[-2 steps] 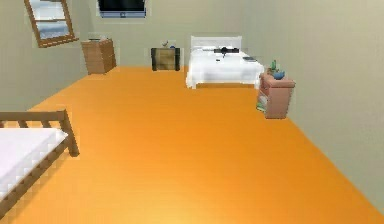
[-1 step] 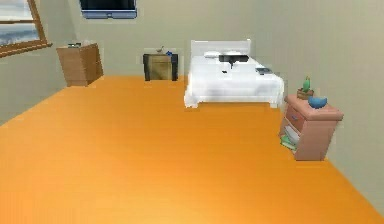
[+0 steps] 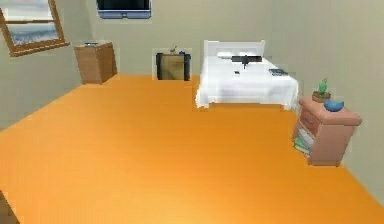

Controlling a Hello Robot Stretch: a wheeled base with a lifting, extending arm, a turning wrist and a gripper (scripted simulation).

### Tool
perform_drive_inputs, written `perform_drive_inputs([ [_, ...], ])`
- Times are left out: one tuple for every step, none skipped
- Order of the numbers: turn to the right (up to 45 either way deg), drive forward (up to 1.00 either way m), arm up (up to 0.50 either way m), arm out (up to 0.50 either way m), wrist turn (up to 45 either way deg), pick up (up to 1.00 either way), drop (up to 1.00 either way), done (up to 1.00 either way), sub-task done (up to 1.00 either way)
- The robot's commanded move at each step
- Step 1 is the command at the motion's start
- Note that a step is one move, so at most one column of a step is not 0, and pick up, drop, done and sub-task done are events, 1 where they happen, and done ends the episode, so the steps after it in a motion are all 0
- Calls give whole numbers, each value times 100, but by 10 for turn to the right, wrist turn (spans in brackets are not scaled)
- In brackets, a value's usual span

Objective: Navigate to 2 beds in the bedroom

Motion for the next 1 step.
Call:
perform_drive_inputs([
  [0,100,0,0,0,0,0,0,0],
])
